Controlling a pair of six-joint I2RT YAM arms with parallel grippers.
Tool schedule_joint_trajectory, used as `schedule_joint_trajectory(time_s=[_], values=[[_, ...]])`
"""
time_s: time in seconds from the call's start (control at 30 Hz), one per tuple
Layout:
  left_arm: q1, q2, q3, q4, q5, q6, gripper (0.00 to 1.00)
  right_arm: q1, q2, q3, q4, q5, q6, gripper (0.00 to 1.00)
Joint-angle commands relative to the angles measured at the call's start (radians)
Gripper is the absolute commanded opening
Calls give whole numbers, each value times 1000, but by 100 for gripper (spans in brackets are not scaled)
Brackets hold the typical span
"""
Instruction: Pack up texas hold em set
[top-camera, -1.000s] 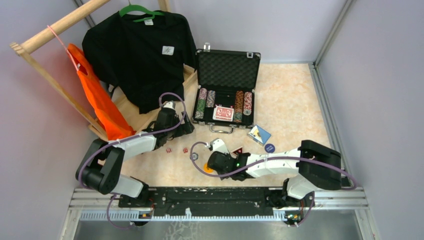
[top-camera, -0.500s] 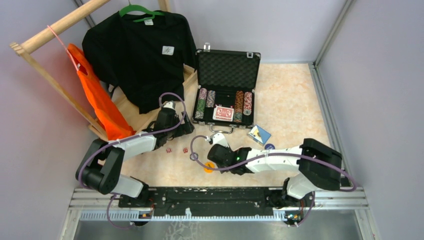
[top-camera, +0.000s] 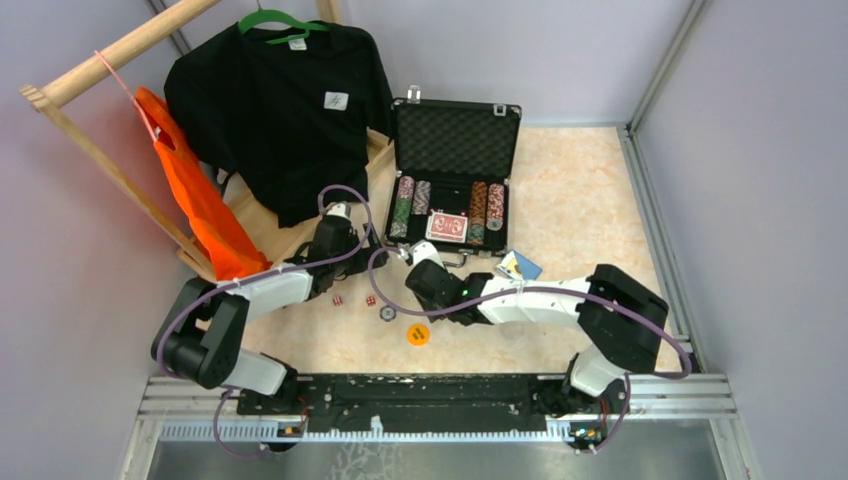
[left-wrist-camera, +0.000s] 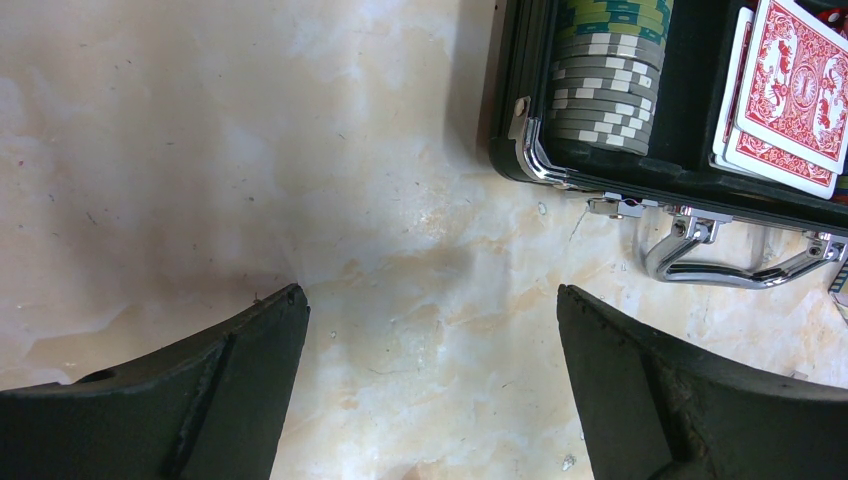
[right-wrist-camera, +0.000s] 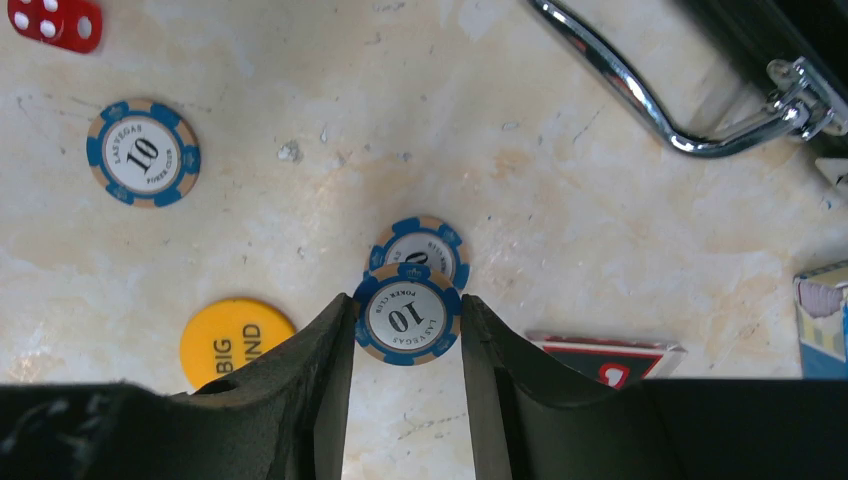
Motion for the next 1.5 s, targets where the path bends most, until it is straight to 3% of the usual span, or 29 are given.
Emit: schedule_joint_trajectory(time_s=[0.0, 0.63, 0.87, 1.13, 1.47], values=[[-2, -13, 6, 19, 3, 3, 99, -53, 14, 48, 65, -49, -52, 34], [-2, -4, 9, 19, 3, 3, 99, -92, 71, 71, 94, -95, -80, 35], [-2, -9, 8, 18, 0, 5, 99, -92, 46, 62, 95, -94, -77, 59], [-3, -3, 8, 19, -8, -1, 99, -58, 13, 75, 109, -93, -104, 60], [2, -16, -1, 38, 36, 2, 99, 30, 201, 265, 92, -123, -141, 60]])
